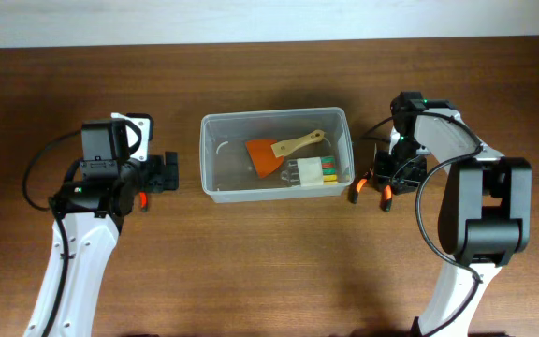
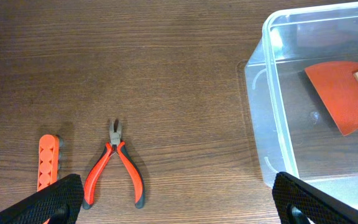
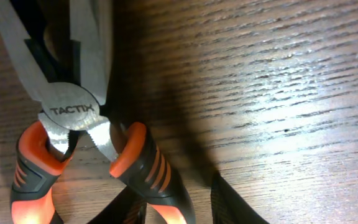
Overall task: Pack container
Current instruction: 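Grasp the orange-black needle-nose pliers with the right gripper and lift, then lower the pliers into the container and open the right gripper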
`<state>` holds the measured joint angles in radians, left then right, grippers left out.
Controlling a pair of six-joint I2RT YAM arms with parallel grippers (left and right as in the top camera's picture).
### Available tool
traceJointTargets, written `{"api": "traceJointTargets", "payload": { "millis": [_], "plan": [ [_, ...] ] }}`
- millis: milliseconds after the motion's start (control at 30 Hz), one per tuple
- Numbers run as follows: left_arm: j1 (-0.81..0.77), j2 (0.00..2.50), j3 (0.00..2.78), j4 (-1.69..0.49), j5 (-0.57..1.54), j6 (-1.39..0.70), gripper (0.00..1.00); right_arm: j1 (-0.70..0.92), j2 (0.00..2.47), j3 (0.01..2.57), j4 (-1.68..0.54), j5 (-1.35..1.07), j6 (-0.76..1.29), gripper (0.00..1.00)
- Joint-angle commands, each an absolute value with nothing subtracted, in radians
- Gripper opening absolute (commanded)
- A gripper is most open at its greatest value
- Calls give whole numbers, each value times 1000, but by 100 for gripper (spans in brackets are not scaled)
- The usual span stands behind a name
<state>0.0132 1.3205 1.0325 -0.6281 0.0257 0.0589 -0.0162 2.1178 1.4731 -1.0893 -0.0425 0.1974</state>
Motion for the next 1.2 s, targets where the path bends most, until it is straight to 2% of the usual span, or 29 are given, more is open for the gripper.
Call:
{"api": "traceJointTargets", "payload": {
  "millis": [0, 100, 333, 467, 667, 700, 733, 833, 1000, 1167],
  "plan": [
    [14, 1327, 1054, -627, 19, 57, 99, -10, 2119, 1447, -1075, -60, 187, 30],
    [14, 1327, 1054, -627, 19, 57, 99, -10, 2119, 1447, -1073, -60, 187, 29],
    [14, 1327, 1054, -627, 19, 57, 99, -10, 2113, 1448, -1057, -60, 188, 15],
    [14, 1327, 1054, -627, 19, 57, 99, -14, 2078, 1472, -1050, -59, 191, 12],
    [14, 1327, 1054, -627, 19, 57, 99, -27, 1963, 1665, -1113, -56, 191, 12],
    [14, 1327, 1054, -627, 19, 57, 99, -27, 1942, 1710, -1128, -56, 191, 11],
    [14, 1327, 1054, -627, 19, 57, 99, -24, 1918, 1767, -1148, -57, 191, 5],
    [14, 1327, 1054, -627, 19, 57, 99, 5, 1869, 1918, -1196, -56, 188, 4],
    [14, 1327, 1054, -627, 19, 57, 99, 133, 1832, 2113, -1219, -57, 19, 4],
    [14, 1327, 1054, -627, 19, 57, 99, 318, 1844, 2131, -1205, -58, -242, 4]
  ]
}}
